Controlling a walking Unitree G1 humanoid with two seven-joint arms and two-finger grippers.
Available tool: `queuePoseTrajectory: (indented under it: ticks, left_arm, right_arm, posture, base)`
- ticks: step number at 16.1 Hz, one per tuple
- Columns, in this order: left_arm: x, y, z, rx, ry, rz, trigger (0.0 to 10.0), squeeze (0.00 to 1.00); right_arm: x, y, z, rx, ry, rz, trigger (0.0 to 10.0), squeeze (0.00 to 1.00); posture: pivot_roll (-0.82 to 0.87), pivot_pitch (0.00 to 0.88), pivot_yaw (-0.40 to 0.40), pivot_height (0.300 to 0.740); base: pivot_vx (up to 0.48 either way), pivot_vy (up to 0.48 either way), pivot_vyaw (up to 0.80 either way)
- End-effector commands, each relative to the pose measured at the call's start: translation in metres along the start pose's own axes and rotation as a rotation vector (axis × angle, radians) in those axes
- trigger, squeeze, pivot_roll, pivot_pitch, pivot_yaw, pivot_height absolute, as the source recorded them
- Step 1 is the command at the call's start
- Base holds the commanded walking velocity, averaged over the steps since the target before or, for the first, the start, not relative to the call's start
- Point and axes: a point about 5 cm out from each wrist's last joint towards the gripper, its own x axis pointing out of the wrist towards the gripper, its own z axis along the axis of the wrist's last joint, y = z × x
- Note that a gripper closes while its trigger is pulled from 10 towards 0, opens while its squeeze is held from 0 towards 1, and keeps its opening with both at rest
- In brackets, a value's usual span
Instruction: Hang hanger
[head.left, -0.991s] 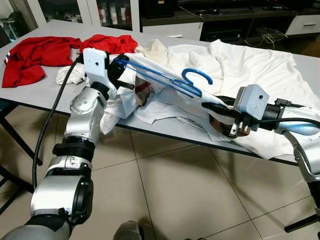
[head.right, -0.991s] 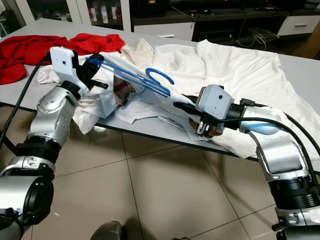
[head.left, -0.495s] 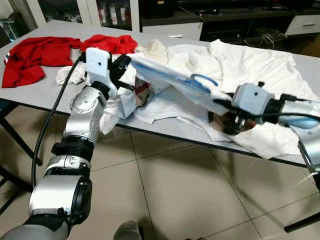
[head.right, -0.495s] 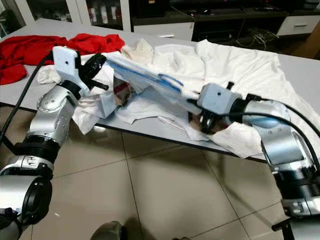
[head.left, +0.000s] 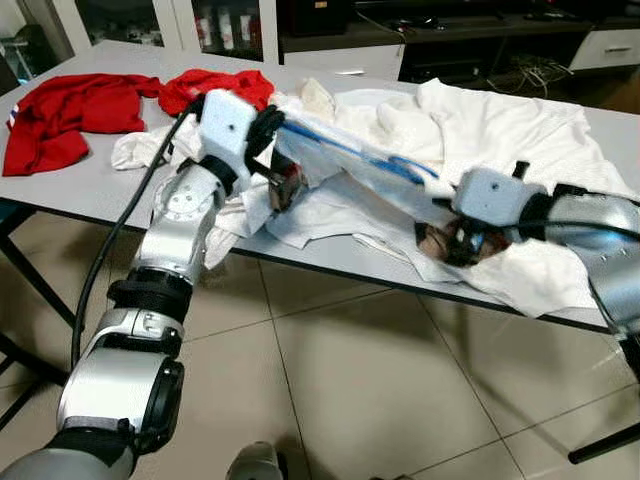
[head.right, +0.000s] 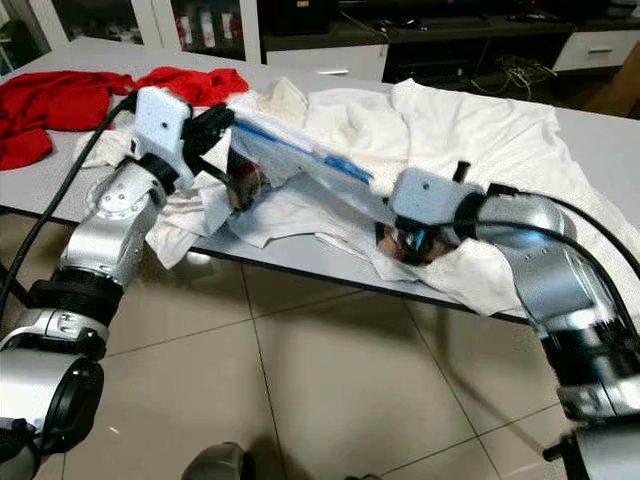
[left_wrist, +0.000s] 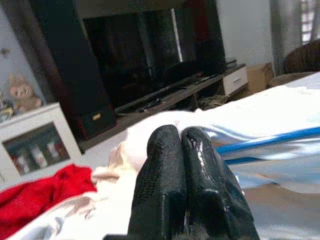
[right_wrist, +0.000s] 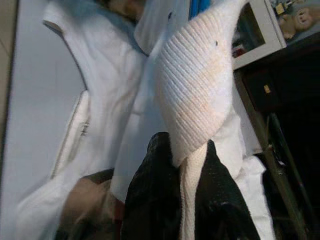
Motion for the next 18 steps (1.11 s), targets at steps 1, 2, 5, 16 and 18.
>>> queuePoseTrajectory:
  ticks: [1,2,5,16,18]
  left_arm:
    - [0.006,-0.008,0.01,0.043,-0.026,-0.046,0.0,0.0]
    - [0.008,-0.014,0.011,0.072,-0.023,-0.072,0.0,0.0]
    - [0.012,-0.022,0.012,0.112,-0.011,-0.099,0.0,0.0]
    - [0.024,-0.059,0.02,0.115,-0.035,-0.13,0.0,0.0]
    - [0.027,-0.067,0.025,0.111,-0.05,-0.142,0.0,0.0]
  right_arm:
    - [0.004,-0.003,0.005,-0.021,0.009,-0.007,0.0,0.0]
    - [0.006,-0.004,0.005,-0.033,0.032,-0.014,0.0,0.0]
    - [0.01,-0.008,0.007,-0.022,0.054,-0.037,0.0,0.0]
    - [0.028,-0.012,0.026,0.073,0.022,-0.105,0.0,0.0]
    - [0.03,-0.01,0.021,0.072,0.053,-0.1,0.0,0.0]
  posture:
    - [0.17,0.0,0.021,0.74]
    - [0.17,0.0,0.021,0.74]
    - [0.17,0.0,0.023,0.74]
    - [0.17,0.0,0.02,0.74]
    - [0.17,0.0,0.02,0.74]
  base:
    - [0.0,0.0,0.0]
    - [0.0,0.0,0.0]
    - [0.0,0.0,0.0]
    - [0.0,0.0,0.0]
    - [0.0,0.0,0.0]
